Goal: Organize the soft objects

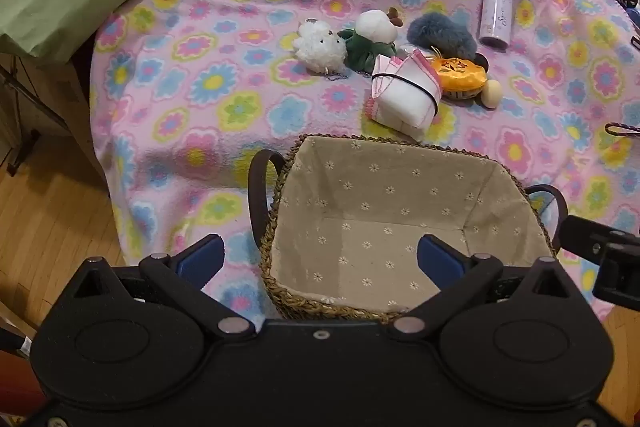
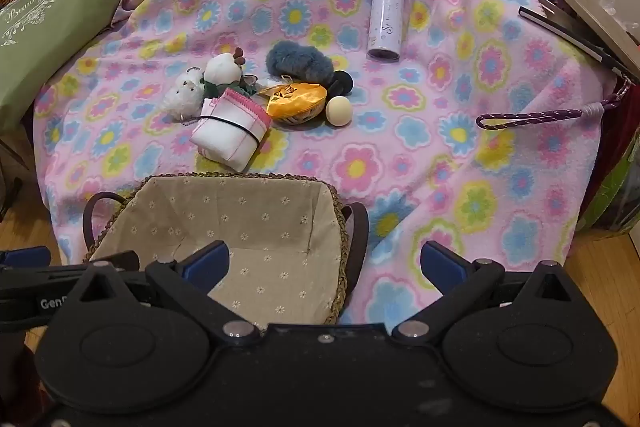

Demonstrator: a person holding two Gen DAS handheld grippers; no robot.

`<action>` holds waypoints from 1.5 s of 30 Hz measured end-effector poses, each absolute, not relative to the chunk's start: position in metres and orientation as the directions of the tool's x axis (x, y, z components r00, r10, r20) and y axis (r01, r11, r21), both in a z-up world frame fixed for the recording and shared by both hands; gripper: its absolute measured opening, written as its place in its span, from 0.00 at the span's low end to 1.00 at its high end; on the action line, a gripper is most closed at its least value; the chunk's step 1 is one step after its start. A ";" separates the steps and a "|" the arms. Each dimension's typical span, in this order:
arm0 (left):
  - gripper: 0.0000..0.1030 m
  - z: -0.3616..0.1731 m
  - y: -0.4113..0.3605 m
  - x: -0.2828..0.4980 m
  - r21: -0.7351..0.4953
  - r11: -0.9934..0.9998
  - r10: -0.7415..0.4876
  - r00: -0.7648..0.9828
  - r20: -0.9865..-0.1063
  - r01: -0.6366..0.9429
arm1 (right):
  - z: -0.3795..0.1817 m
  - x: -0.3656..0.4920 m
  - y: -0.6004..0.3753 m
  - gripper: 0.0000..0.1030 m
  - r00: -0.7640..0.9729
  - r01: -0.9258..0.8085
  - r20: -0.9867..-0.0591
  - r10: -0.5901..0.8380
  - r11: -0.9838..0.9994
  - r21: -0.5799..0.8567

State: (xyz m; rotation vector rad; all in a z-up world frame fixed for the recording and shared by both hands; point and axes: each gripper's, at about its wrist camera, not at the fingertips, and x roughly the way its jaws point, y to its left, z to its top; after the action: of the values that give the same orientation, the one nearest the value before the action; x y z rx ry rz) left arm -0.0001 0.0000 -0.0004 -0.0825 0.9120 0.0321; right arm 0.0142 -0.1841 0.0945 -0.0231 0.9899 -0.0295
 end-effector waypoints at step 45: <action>0.97 -0.004 -0.001 0.000 -0.030 0.998 0.012 0.577 -0.816 -0.064 | 0.092 0.014 -0.182 0.99 0.533 0.012 -0.846 -0.038 0.999 -0.038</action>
State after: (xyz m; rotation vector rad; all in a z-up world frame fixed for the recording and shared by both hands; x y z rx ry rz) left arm 0.0003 -0.0005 -0.0039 -0.0585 0.9543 0.0442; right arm 0.0144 -0.1820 0.0921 -0.0286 1.0088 -0.0300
